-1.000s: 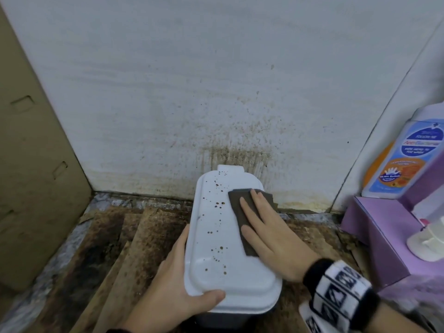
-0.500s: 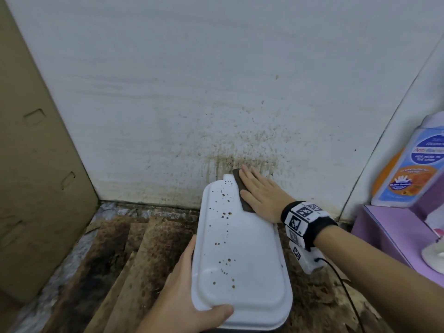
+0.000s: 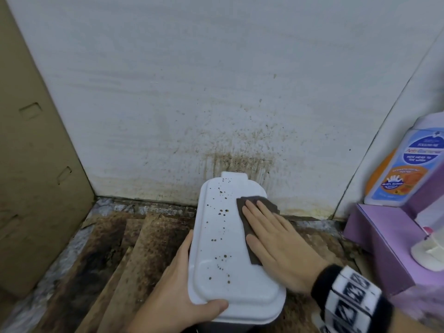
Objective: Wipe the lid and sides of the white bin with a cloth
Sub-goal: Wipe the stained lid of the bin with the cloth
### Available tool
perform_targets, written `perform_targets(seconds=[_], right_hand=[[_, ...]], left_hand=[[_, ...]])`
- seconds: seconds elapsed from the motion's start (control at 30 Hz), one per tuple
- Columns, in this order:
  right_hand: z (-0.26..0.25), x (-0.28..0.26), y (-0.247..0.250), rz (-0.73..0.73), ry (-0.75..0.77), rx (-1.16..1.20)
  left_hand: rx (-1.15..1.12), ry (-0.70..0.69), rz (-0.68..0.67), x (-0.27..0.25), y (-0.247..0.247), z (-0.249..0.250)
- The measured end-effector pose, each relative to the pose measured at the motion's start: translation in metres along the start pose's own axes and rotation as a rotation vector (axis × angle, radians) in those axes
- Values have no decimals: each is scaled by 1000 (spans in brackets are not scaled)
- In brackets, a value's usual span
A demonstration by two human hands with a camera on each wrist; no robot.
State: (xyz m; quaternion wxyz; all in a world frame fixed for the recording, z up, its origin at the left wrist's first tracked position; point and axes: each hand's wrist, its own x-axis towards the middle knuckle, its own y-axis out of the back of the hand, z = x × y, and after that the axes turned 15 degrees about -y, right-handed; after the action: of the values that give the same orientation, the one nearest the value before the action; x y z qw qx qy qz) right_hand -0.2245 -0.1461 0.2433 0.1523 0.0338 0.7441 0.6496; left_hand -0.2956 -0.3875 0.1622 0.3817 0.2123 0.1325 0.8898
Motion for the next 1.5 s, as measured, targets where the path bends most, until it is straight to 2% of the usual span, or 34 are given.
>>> perform_targets(seconds=[0.07,0.13,0.2,0.27,0.4,0.53,0.7,0.87,1.2,1.3,1.5], right_hand=[[-5,-27,-13,8,4,34],[-9,-43,-27,76,5,46],[-9,-48,-35,133,-7,71],[-9,-44,-32,113,11,112],[-2,-13,-18,43,9,113],[8,43,-5,-39,-19,138],[14,100,9,-26,-63,144],[18,119,12,-28,-91,177],[10,80,0,30,-59,159],[7,49,-7,14,-41,178],[-15,-32,-34,96,-49,290]], left_hand=[[-18,-7,-1,0,0,0],[-37,-13,-6,-1,-1,1],[-48,-15,-1,-2,-2,2],[-71,-19,1,-2,-2,4],[-68,-10,12,-2,-3,6],[-81,-9,20,-1,-3,9],[-85,-2,30,0,-3,15],[-56,17,29,1,-2,17],[3,22,-7,-3,1,21],[-9,5,-4,-3,0,21],[-18,2,8,-4,-2,17]])
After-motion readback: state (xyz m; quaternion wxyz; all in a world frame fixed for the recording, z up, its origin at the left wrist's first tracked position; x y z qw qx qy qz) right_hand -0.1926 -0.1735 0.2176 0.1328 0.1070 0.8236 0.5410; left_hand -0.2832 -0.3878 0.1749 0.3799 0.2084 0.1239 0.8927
